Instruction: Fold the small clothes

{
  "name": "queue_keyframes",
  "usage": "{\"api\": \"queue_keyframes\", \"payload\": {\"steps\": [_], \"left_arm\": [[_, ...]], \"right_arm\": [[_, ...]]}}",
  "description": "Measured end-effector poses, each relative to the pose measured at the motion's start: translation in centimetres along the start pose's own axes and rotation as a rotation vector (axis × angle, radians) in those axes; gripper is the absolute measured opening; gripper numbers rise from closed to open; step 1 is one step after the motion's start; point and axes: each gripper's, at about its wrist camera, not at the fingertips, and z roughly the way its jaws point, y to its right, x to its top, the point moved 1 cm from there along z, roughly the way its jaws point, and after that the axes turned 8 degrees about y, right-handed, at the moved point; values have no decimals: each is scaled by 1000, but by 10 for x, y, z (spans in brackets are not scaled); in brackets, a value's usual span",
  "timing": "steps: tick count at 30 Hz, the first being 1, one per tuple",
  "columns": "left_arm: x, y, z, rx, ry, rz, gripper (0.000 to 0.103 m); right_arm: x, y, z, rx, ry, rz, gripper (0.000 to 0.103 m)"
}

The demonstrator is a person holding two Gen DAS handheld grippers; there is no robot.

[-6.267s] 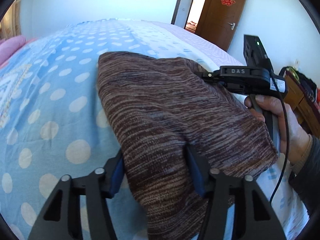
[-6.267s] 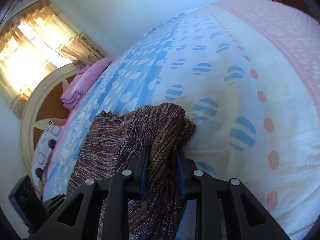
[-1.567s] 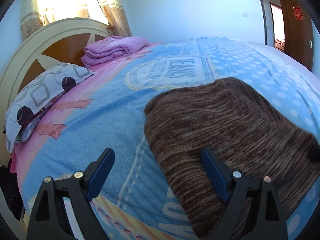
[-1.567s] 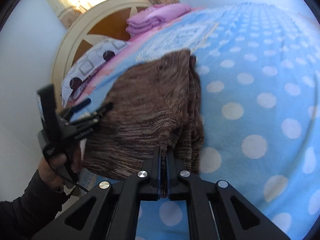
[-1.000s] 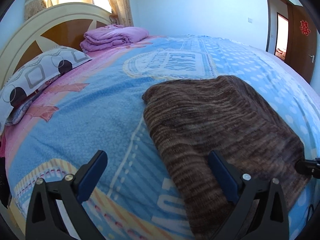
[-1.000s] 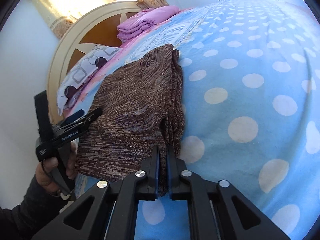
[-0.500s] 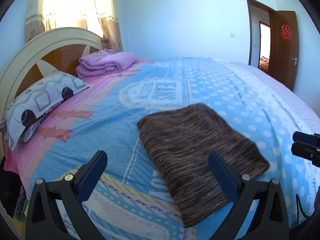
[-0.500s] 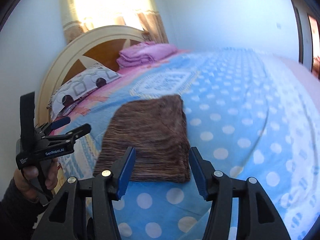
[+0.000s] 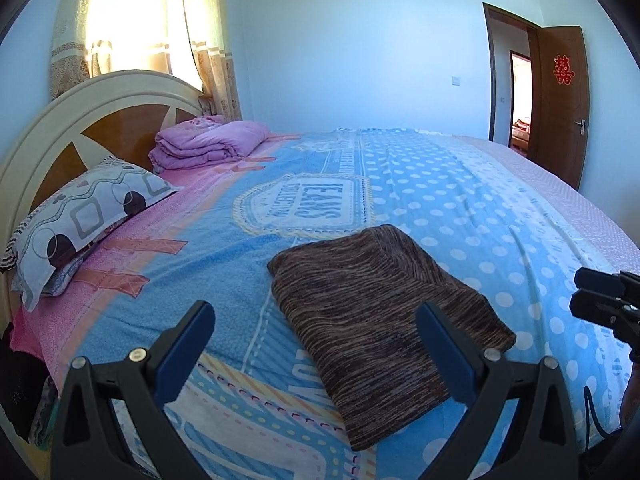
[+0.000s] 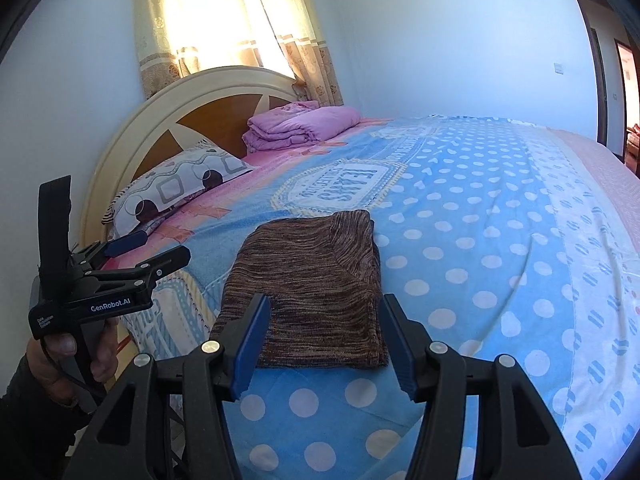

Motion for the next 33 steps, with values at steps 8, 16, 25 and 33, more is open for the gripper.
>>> {"api": "queue_keyframes", "payload": {"steps": [8, 16, 25, 33], "left_arm": [[-1, 2, 0, 2, -4, 0, 103], [-2, 1, 0, 1, -4, 1, 103], [-2, 2, 0, 2, -5, 2, 103], [-2, 2, -1, 2, -4, 3, 103]], "right_arm": [[-2, 1, -4, 1, 0, 6, 58], [-4, 1, -4, 3, 2, 4, 58], [-4, -1, -6, 3, 2, 3, 58], [-4, -5, -12, 2, 25, 5, 58]]}}
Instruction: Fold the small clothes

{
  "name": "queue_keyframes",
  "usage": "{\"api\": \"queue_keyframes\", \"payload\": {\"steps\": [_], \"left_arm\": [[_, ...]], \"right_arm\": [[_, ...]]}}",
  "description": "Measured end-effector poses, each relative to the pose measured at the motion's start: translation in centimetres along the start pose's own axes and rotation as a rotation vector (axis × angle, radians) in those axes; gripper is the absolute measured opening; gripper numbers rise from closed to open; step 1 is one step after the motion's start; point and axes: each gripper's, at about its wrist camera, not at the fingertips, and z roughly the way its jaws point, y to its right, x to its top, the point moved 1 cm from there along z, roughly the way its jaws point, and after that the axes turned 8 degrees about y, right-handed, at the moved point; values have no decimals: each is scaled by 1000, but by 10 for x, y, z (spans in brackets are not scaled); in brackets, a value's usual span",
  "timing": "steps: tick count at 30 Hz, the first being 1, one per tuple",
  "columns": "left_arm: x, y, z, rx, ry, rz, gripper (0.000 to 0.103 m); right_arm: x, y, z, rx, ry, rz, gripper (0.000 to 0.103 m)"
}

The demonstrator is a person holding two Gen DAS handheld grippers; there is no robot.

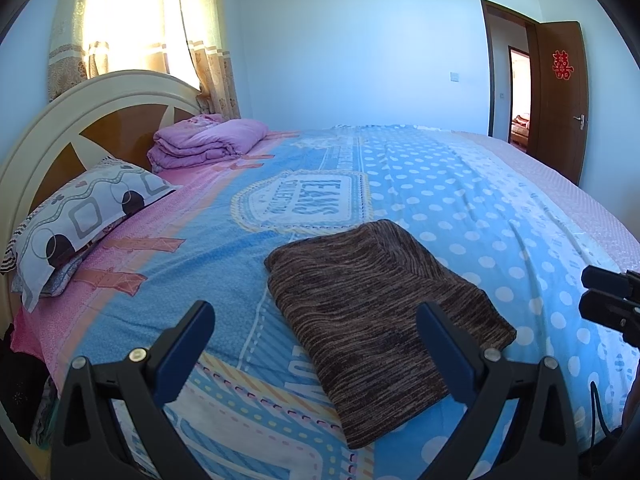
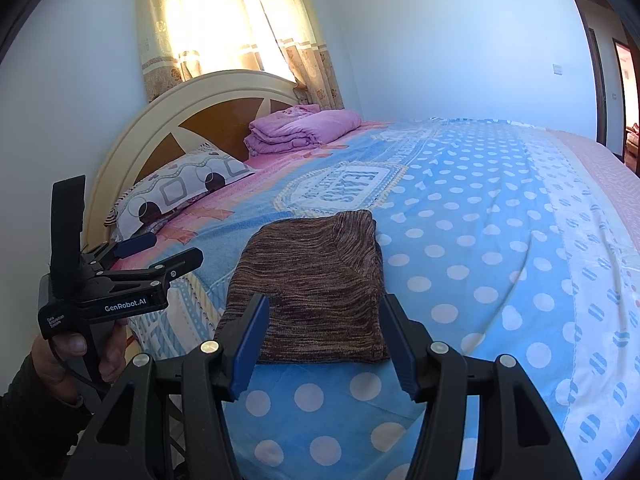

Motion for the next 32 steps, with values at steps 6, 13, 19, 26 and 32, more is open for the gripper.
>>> {"api": "queue_keyframes", "payload": {"steps": [6, 13, 19, 26, 32], "left_arm": [[1, -3, 0, -3, -2, -8, 103], [6, -6, -3, -1, 14, -9, 103], [9, -11, -5, 13, 24, -5, 103], [6, -16, 0, 48, 15, -5, 103], [6, -17, -1, 67, 30, 11, 103]], "right_arm": [[3, 0, -5, -6, 28, 0, 58], [5, 0, -6, -9, 43, 1, 58], [3, -3, -5, -4, 37, -5, 58], [3, -6, -5, -1, 36, -11, 59], [2, -5, -5, -4, 30, -14, 59]]}}
